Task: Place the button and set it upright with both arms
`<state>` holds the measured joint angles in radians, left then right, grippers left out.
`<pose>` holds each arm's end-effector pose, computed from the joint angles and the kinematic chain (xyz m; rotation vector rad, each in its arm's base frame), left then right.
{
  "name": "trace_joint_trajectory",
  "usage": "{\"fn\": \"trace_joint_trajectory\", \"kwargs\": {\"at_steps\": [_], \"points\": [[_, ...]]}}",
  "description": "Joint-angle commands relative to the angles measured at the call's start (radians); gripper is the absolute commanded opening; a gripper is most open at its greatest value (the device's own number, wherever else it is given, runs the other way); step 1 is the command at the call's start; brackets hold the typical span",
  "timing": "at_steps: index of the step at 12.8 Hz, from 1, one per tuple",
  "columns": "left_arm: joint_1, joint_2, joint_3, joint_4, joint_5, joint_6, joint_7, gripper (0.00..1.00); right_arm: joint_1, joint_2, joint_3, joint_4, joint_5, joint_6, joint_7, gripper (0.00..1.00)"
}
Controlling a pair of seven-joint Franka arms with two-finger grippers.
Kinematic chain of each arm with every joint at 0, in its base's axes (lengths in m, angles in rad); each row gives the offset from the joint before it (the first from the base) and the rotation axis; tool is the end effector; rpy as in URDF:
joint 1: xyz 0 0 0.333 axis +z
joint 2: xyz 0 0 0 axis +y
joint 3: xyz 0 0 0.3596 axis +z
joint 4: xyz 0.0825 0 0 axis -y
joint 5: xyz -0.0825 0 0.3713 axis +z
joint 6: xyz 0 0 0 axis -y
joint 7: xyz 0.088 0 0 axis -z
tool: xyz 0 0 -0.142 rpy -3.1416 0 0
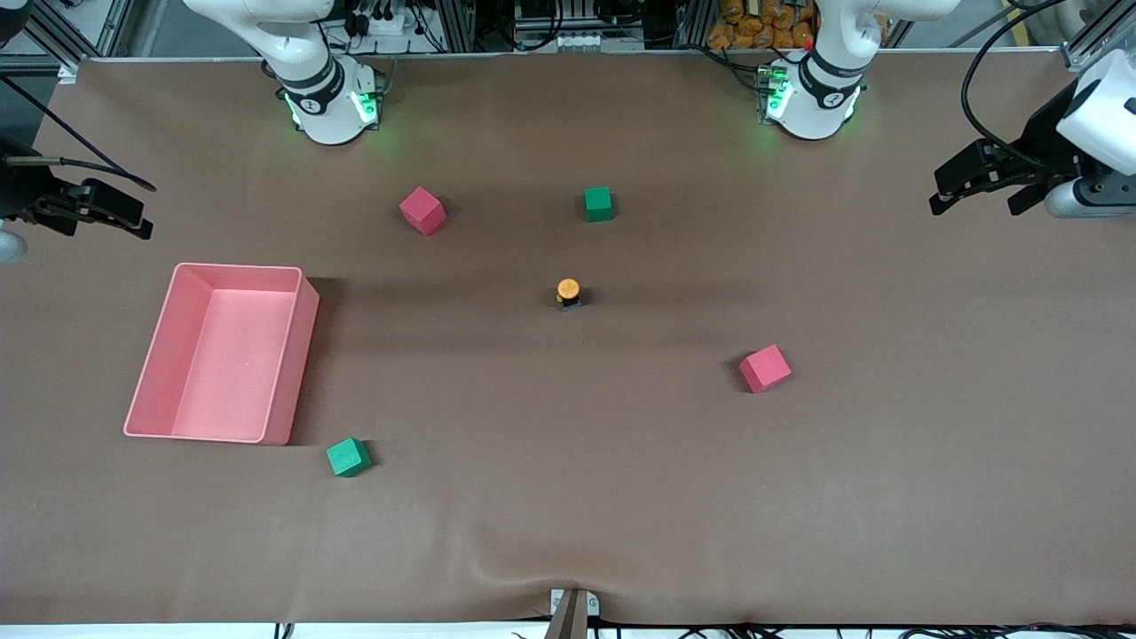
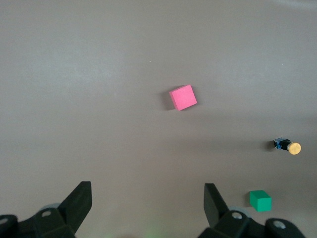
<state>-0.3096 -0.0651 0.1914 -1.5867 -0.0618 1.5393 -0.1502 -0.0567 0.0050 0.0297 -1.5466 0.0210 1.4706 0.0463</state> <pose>0.5124 -0.0660 0.6572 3.0656 0.0448 0.0099 0.5301 -0.0112 0.6332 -3.1167 0.1123 0.1267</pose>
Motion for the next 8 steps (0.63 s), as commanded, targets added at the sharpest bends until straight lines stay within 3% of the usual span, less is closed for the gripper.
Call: {"fn": "trace_joint_trajectory", "kwargs": {"at_steps": [1, 6, 8], "points": [[0.007, 0.008, -0.003, 0.014, 0.016, -0.004, 0.023, 1.0, -0.02, -0.003, 0.01, 0.014, 0.0, -0.016, 0.006, 1.0], [0.021, 0.007, -0.009, 0.011, 0.017, -0.01, 0.027, 1.0, -0.02, -0.003, 0.012, 0.014, 0.0, -0.016, 0.003, 1.0], [0.102, 0.008, -0.068, 0.008, 0.016, -0.01, 0.037, 1.0, -0.02, -0.003, 0.01, 0.014, 0.0, -0.016, 0.003, 1.0]]}}
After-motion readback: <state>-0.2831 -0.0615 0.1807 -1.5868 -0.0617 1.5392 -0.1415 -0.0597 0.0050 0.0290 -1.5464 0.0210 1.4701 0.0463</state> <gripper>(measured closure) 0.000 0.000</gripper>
